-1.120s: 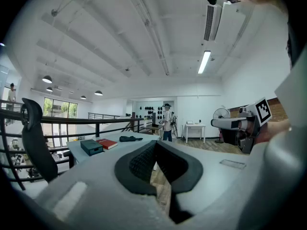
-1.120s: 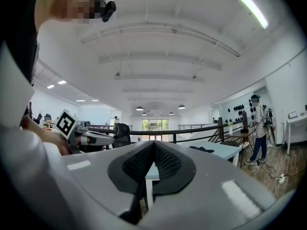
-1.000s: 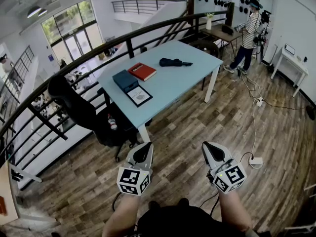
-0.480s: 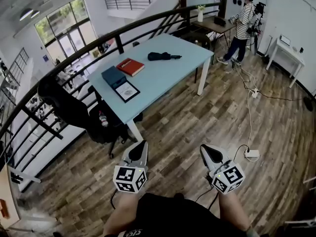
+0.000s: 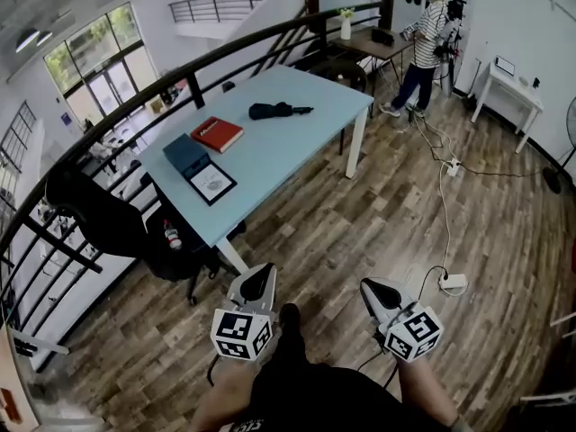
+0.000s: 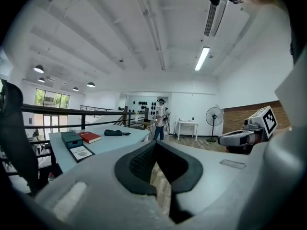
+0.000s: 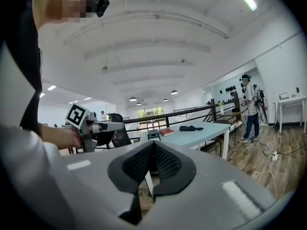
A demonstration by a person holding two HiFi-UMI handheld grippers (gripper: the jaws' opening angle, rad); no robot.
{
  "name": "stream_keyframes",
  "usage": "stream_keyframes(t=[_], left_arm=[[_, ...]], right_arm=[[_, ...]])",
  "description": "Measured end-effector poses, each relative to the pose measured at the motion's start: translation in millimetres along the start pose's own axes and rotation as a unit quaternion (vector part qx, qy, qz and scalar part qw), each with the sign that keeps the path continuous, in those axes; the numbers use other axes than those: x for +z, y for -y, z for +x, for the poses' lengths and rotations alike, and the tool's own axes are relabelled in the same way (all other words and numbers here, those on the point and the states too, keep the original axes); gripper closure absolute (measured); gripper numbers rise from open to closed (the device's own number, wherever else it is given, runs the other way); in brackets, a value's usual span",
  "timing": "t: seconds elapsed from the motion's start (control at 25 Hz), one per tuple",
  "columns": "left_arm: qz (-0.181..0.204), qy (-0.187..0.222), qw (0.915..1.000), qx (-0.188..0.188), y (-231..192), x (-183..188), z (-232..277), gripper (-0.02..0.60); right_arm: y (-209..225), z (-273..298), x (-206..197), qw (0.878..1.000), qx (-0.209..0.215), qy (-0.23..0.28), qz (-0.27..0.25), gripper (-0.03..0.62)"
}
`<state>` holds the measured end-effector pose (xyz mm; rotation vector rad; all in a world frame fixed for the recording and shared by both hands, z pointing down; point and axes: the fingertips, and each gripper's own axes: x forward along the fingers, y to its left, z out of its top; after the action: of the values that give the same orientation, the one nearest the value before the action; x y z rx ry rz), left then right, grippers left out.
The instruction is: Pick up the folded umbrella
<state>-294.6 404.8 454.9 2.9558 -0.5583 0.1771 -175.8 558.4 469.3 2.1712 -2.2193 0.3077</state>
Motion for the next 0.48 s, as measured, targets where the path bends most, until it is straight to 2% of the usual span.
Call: stream_keyframes(t=[0.12,0.2,0.28,0.48], left_arm=[[0.006,0.0,0.9999,-0.016,-20,2,40,0.58],[-0.009,-0.001,0.9997,-0.023,-43,6,69,0.58],[-0.023,0.0,0.9993,-0.028,-69,14,97,0.58],[-0.02,-0.001,0.9987,-0.048,-131,45,161,0.58]], right_arm=[[24,33,3,1.0,-0.008,-0.013,-0.009,0.592],[41,64,11,1.0,-0.014,-0.018,-0.014,0.592],[54,99,22,1.0,-0.014,-0.021,-0.016,0.592],[77,184,50,1.0,-0.005,-0.021,-0.014,0.592]])
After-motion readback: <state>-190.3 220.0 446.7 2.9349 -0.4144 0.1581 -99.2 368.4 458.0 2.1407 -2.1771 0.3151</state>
